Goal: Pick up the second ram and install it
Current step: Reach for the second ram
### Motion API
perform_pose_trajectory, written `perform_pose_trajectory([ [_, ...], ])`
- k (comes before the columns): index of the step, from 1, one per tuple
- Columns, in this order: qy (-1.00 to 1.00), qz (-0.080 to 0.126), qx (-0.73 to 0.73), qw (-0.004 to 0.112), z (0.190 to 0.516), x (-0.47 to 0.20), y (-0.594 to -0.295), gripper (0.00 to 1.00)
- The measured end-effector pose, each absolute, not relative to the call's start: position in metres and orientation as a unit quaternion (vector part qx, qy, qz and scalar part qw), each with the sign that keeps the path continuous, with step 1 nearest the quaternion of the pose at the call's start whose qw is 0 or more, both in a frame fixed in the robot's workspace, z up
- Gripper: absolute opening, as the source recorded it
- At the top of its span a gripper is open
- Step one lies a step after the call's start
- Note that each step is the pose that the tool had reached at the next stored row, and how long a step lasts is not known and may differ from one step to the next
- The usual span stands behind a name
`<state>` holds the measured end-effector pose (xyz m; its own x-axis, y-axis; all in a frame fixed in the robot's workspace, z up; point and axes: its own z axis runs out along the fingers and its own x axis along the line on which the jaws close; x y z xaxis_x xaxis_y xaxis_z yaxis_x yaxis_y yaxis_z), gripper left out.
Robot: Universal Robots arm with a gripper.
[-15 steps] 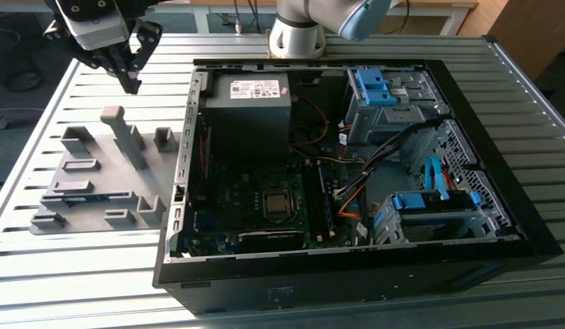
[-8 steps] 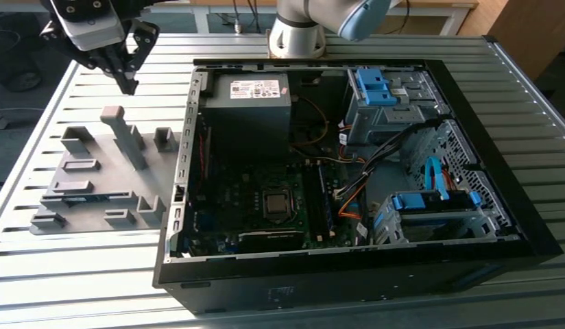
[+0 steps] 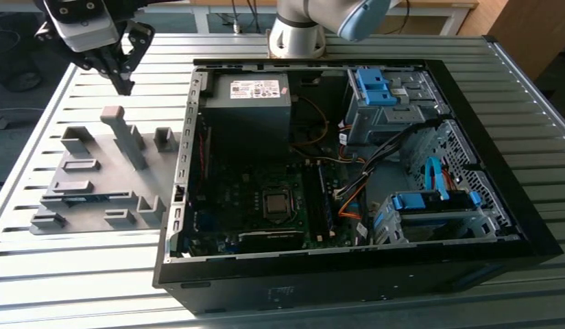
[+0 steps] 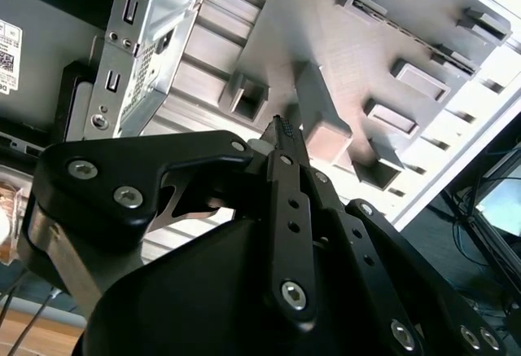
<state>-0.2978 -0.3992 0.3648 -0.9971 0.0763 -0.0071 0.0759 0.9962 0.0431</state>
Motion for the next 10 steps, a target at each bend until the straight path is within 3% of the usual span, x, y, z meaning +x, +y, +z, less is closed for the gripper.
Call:
perform_pose_trajectory([
  [10,0.999,0.021,0.034,0.003,0.3641,-0.3013,-0.4016,0.11],
])
